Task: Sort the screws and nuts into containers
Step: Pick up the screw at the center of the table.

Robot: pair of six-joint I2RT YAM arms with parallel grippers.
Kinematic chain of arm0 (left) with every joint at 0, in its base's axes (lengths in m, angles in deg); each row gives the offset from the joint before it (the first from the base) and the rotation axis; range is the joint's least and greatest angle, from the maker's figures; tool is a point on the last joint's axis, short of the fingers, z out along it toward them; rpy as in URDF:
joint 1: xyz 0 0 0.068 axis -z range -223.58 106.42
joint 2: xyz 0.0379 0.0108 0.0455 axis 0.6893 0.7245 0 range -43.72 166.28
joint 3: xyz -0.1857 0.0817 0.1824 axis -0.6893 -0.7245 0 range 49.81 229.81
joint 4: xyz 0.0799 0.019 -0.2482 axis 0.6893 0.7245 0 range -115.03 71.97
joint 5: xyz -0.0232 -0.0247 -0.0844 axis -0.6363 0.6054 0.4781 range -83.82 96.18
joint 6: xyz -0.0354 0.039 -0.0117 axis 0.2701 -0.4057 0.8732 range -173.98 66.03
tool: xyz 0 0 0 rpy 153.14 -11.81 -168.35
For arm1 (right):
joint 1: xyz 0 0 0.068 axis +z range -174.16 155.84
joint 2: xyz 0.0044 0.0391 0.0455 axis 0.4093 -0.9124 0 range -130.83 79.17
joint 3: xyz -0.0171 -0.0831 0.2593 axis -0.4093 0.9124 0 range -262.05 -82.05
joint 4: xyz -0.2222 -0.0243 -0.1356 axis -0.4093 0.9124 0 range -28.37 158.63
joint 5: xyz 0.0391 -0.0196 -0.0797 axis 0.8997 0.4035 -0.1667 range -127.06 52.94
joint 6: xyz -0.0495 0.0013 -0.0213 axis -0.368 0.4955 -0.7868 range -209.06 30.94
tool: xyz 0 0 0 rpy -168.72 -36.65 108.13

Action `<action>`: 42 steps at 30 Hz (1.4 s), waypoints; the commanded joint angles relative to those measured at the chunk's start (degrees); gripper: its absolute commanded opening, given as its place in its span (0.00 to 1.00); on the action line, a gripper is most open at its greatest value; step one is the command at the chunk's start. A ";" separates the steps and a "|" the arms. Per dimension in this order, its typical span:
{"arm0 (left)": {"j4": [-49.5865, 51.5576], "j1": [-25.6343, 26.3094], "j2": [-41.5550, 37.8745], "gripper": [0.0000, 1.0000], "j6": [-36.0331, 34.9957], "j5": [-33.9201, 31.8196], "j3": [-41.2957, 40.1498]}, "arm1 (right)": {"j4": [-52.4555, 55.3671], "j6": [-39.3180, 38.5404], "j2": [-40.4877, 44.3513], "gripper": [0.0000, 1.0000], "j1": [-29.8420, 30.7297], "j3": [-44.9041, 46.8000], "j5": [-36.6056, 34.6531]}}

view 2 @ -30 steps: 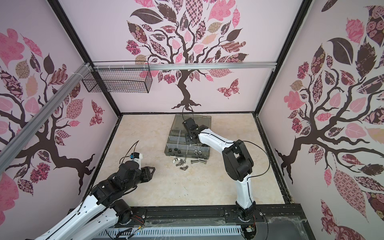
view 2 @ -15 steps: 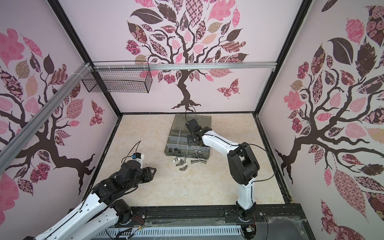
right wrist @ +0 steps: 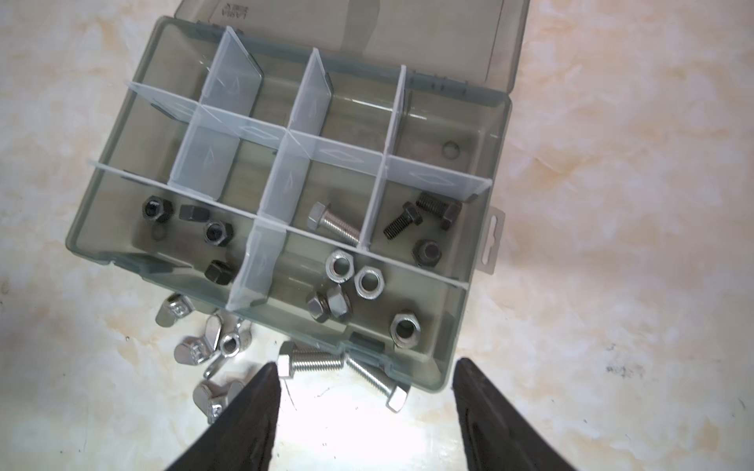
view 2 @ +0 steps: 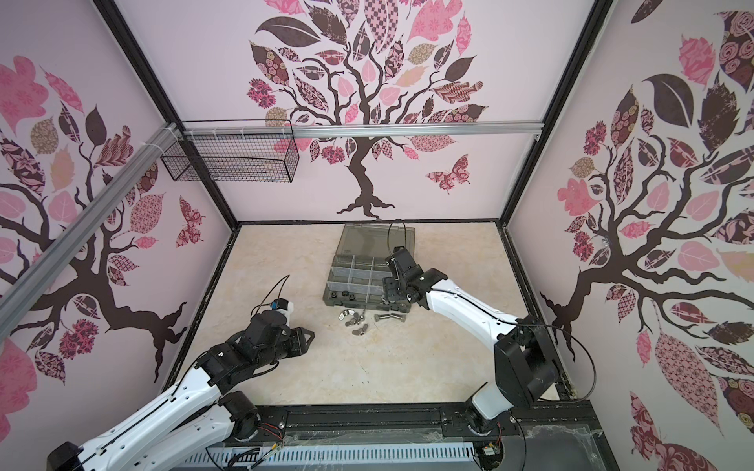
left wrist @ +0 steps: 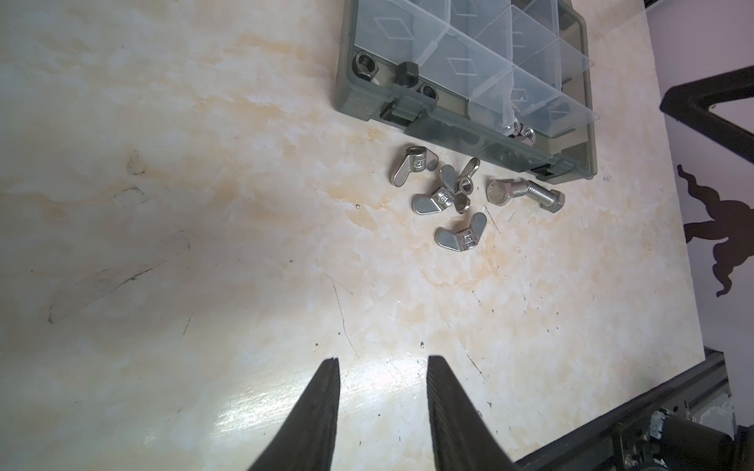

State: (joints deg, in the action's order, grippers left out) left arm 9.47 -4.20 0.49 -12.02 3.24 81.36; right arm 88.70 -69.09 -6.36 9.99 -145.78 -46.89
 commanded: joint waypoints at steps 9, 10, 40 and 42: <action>-7.18 6.46 10.49 0.39 -0.56 -1.32 6.04 | -0.26 4.22 11.28 0.71 -1.80 11.40 0.13; -7.77 6.64 11.69 0.39 -0.56 -1.05 6.37 | -0.26 4.58 11.86 0.71 -1.73 12.31 0.08; -18.76 7.12 42.53 0.38 -6.83 6.19 21.60 | 5.72 12.06 25.44 0.71 -1.82 24.34 0.61; -17.75 7.14 43.90 0.37 -7.20 6.12 22.66 | 5.79 12.00 26.18 0.71 -1.78 24.52 0.40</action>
State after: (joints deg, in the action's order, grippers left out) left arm -7.88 2.66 43.13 -17.51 8.93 101.06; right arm 92.79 -57.66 18.03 8.33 -120.93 -46.21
